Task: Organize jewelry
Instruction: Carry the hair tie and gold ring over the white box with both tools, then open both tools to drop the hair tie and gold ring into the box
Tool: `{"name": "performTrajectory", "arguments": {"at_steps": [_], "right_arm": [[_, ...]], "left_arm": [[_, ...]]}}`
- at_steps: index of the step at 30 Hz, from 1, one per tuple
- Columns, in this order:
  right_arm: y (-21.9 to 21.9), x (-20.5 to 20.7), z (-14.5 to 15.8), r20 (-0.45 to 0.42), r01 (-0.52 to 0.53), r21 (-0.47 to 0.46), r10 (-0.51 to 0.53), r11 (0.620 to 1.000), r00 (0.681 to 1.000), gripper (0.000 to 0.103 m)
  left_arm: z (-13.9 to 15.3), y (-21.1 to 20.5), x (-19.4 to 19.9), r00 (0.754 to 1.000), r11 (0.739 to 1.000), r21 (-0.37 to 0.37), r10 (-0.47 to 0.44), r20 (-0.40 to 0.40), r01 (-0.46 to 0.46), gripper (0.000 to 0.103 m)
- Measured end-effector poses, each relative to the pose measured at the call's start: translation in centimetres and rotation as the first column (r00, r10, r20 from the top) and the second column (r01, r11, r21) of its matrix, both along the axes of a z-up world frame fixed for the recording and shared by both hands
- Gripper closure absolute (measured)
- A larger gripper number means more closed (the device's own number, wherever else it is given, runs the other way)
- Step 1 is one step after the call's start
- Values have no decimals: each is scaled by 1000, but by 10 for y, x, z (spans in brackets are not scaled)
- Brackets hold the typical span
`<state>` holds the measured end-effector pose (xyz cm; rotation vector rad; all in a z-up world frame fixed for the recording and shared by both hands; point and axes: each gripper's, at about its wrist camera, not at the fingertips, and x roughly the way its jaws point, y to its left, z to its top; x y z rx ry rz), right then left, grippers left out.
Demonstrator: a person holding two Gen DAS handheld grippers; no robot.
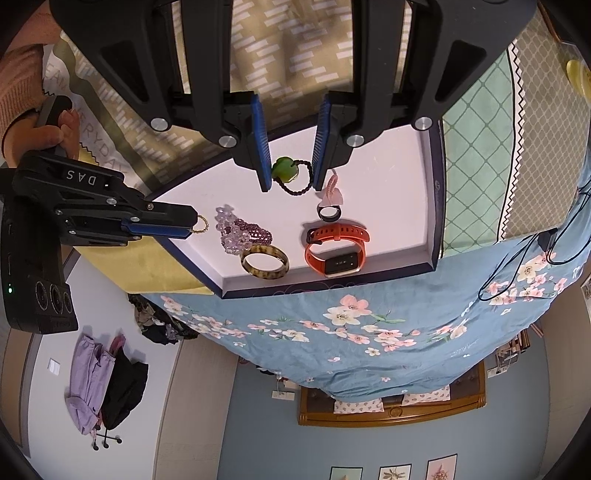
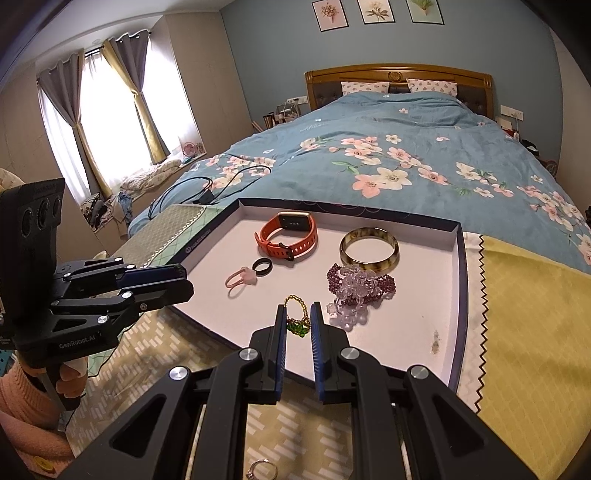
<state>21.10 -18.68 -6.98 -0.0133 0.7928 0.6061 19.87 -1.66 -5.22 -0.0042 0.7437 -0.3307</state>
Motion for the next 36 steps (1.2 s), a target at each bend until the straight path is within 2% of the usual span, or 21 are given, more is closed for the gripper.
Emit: {"name": "performTrajectory", "arguments": {"at_steps": [23, 36], "right_arm": [[17, 26, -22, -45, 5, -83, -8, 997, 999, 92], [21, 30, -32, -30, 30, -143, -34, 989, 999, 91]], "left_arm": [[-22, -4, 36, 997, 999, 39, 19, -73, -16, 81], [-33, -11, 48, 995, 998, 63, 23, -101, -17, 81]]}}
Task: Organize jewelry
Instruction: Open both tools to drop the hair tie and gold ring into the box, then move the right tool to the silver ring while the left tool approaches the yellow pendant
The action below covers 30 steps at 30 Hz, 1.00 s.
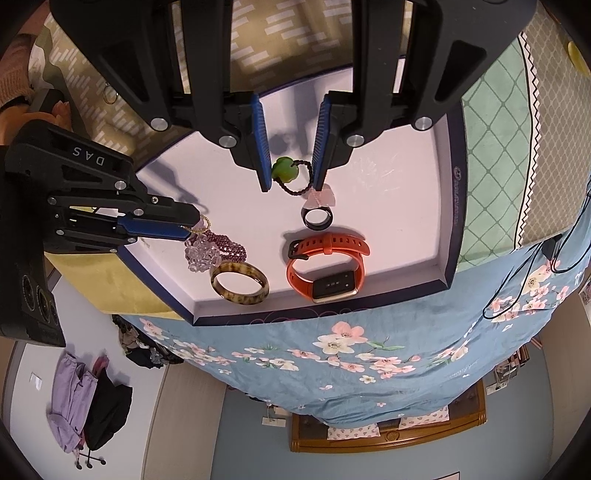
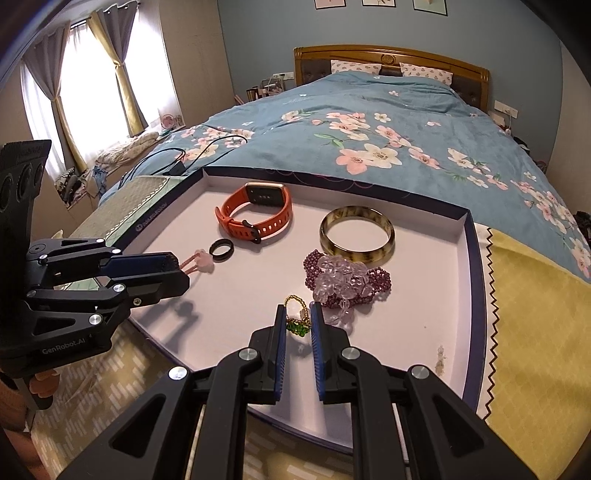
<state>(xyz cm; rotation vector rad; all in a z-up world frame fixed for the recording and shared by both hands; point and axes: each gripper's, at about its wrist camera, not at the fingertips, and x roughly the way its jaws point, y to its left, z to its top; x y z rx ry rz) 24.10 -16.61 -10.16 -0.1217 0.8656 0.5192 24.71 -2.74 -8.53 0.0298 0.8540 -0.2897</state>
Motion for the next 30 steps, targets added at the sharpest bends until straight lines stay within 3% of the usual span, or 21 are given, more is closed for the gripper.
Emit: {"name": "performTrajectory", "arguments": {"at_steps": [9, 13, 16, 24, 30], "right_arm": [[-6, -4, 7, 18, 19, 15, -19, 1000, 1000, 87], [-15, -10, 17, 35, 35, 50, -36, 998, 999, 79], [-23, -19, 26, 47, 35, 83, -39, 996, 998, 74], [-36, -48, 39, 59, 8, 138, -17, 990, 998, 69], [-42, -76, 28, 17, -20, 143, 18, 989, 1000, 66]], "left_arm": [[-4, -2, 4, 1000, 1000, 6, 1, -11, -1, 79], [6, 3, -3, 999, 1000, -9, 4, 33, -4, 66], [16, 7, -13, 997, 1000, -5, 11, 75, -11, 65], [41, 23, -60, 987, 1000, -21, -2, 158, 5, 60], [41, 28, -107, 985, 997, -46, -50, 168, 58, 58]]}}
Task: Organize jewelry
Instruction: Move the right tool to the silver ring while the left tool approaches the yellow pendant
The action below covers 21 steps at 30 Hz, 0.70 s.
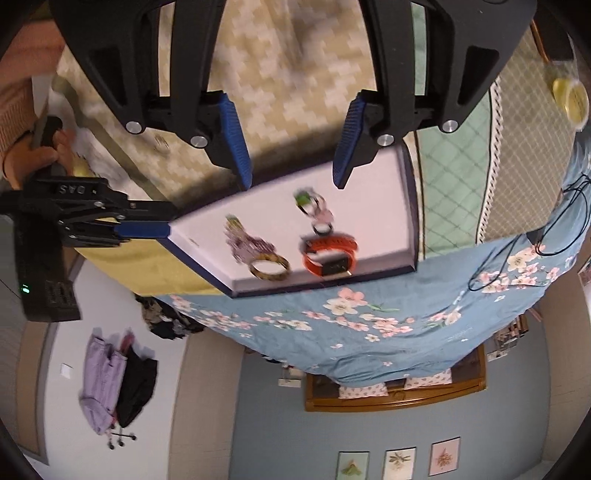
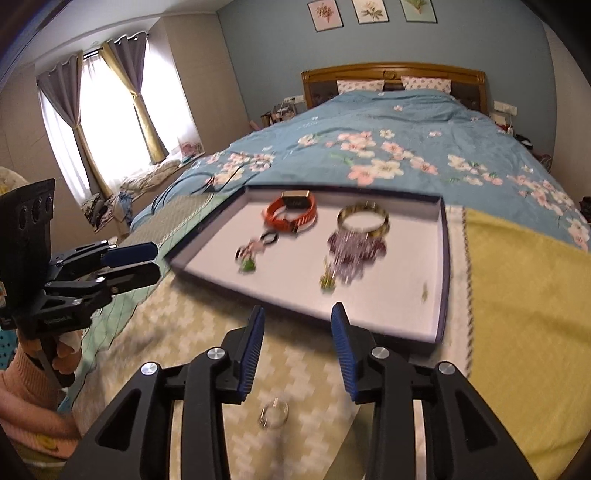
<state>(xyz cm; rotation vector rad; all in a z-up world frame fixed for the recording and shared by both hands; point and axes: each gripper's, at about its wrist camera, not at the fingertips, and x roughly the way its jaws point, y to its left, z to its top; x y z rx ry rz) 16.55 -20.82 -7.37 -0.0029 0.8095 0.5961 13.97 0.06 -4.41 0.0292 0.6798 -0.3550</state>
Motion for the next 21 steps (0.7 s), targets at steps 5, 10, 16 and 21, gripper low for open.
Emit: {"name": "performTrajectory", "arguments": {"at_steps": [5, 10, 16, 21], "right_arm": [[-5, -17, -20, -56, 2, -19, -3, 1000, 998, 66], [-10, -30, -26, -79, 8, -16, -9, 1000, 997, 66], [0, -39, -28, -77, -23, -63, 18, 998, 997, 66], [12, -45, -32, -79, -43, -110, 34, 993, 996, 66]], "left_arm": [[-16, -10, -33, 997, 998, 18, -63, -37, 63, 56], [-33, -19, -48, 991, 995, -1, -102, -88, 103, 56], [-42, -32, -57, 981, 988, 7, -154, -118, 156, 56], [-47, -41, -57, 975, 985, 14, -170, -142, 174, 56]]}}
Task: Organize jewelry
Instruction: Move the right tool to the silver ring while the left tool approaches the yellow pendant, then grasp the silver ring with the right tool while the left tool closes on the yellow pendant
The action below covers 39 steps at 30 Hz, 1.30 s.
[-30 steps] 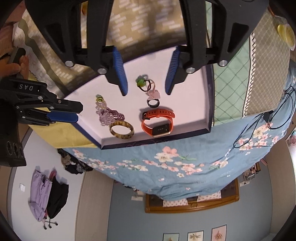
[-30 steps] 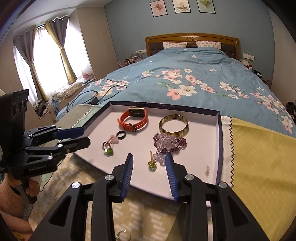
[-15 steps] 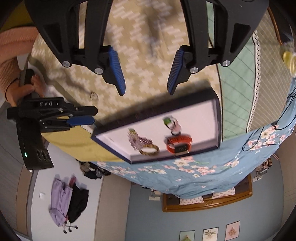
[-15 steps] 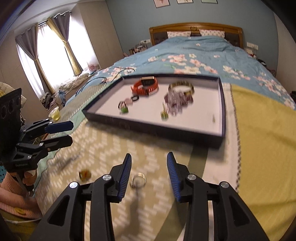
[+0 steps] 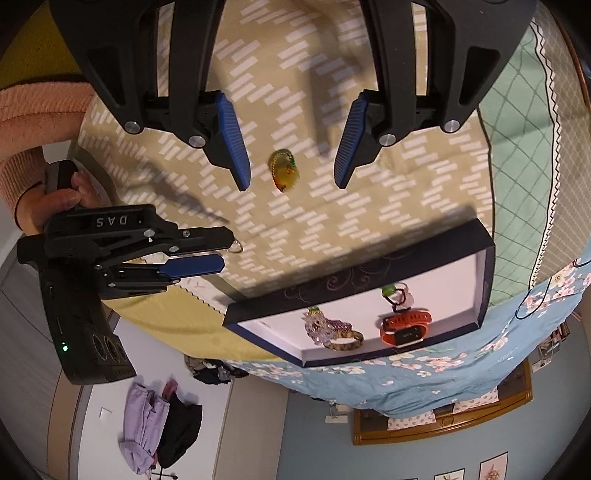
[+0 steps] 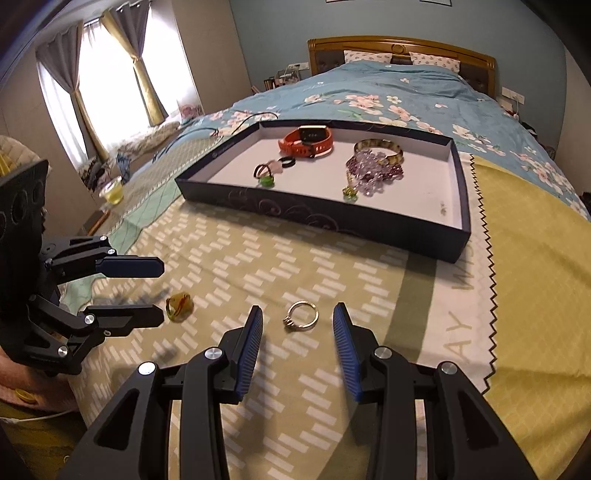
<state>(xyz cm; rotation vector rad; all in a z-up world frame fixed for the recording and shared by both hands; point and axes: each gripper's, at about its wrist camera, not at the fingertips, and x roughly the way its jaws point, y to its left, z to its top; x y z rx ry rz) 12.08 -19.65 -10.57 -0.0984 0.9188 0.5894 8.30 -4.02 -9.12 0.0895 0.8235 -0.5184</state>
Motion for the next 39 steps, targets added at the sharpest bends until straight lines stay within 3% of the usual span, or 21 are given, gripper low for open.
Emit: {"name": "performTrajectory", "arguments": {"at_steps": [10, 17, 20, 33, 37, 39], "right_arm": [[8, -3, -2, 17, -1, -57, 2, 998, 1000, 67], [12, -1, -2, 46, -9, -112, 14, 994, 999, 85], [10, -2, -1, 51, -21, -120, 27, 993, 998, 87], [4, 0, -1, 53, 20, -125, -13, 992, 999, 81], [4, -1, -1, 46, 14, -111, -9, 994, 999, 99], [3, 0, -1, 43, 14, -104, -10, 994, 999, 100]], "left_arm": [[-9, -11, 13, 998, 1000, 24, -1, -57, 3, 67], [-10, -11, 16, 998, 1000, 31, 3, -57, -1, 77], [-10, -10, 18, 998, 1000, 26, 10, -60, -9, 79], [-12, -4, 22, 998, 1000, 10, 27, -63, -27, 78], [-12, -5, 23, 998, 999, 14, 30, -62, -29, 82], [-12, -5, 24, 997, 999, 15, 33, -63, -32, 87]]}}
